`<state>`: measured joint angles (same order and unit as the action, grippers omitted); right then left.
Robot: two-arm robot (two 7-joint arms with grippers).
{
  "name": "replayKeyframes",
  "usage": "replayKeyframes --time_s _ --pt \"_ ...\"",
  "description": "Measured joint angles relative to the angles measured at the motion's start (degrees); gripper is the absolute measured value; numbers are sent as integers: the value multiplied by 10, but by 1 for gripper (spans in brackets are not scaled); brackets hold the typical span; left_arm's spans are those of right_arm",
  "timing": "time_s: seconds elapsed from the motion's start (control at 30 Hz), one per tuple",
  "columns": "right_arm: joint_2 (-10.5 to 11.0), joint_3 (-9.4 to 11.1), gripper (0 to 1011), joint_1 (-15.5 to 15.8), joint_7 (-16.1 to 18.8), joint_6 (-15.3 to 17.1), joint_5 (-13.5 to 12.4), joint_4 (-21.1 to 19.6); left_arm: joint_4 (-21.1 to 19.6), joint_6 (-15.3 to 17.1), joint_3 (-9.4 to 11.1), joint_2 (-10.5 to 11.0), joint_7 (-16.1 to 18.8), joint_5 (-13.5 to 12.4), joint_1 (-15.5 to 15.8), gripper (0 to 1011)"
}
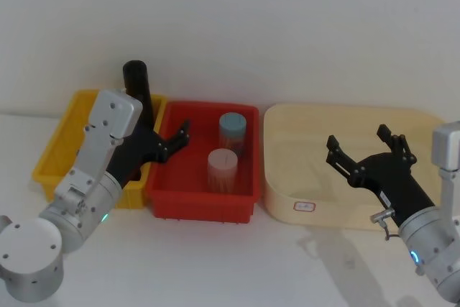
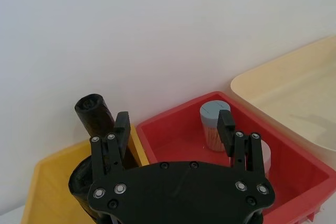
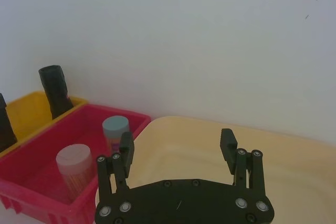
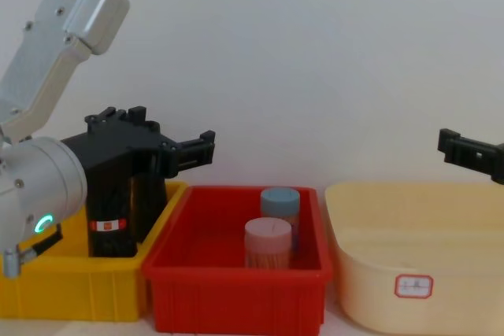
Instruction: Pick up the garbage bag with the one hand and transfer it to the other hand.
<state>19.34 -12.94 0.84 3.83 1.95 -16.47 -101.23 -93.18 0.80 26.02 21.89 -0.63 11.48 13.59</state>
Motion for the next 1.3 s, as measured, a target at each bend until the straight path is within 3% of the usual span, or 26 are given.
replayKeyframes --time_s 1.13,1.3 --pt "0 0 1001 -1 1 0 0 0 1 1 0 -1 -1 0 2 1001" --pt "2 1 1002 -13 17 4 -8 8 3 13 1 -6 -3 0 12 1002"
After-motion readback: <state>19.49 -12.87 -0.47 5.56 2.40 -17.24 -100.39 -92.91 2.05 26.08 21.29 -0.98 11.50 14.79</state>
